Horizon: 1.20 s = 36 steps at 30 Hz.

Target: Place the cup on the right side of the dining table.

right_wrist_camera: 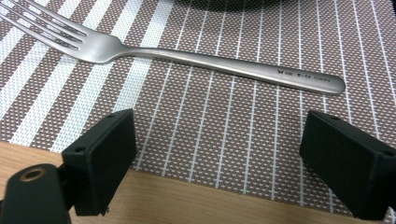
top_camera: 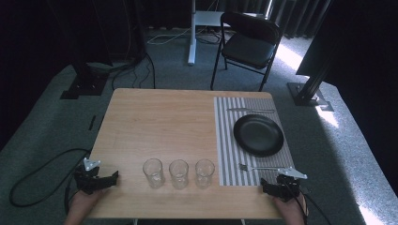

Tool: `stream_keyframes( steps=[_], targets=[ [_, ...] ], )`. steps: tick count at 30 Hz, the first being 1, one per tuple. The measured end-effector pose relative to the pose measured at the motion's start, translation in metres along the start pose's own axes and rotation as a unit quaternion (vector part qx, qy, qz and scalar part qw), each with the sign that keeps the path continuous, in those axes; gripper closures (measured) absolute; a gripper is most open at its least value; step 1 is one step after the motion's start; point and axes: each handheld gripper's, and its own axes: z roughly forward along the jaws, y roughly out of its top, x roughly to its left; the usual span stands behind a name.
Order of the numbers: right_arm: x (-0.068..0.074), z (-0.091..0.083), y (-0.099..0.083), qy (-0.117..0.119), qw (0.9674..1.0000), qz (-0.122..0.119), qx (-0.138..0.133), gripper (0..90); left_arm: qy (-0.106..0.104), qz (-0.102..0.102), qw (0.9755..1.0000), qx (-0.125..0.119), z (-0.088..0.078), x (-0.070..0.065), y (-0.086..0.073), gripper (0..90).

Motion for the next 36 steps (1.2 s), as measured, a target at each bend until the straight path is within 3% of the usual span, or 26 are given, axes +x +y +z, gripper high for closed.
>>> stream_keyframes(
  steps=[17, 36],
  targets=[
    [0.0000, -0.0001, 0.0017, 0.001, 1.0000, 0.000, 0.006, 10.5, 0.000, 0.000, 1.0000, 0.000, 0.0000, 0.0001, 0.0001, 0.6],
    [0.0047, -0.0045, 0.0018, 0.008, 0.9997, -0.018, 0.014, 11.2, -0.001, 0.001, 1.0000, 0.000, 0.0002, 0.0002, 0.0001, 0.5]
  ],
)
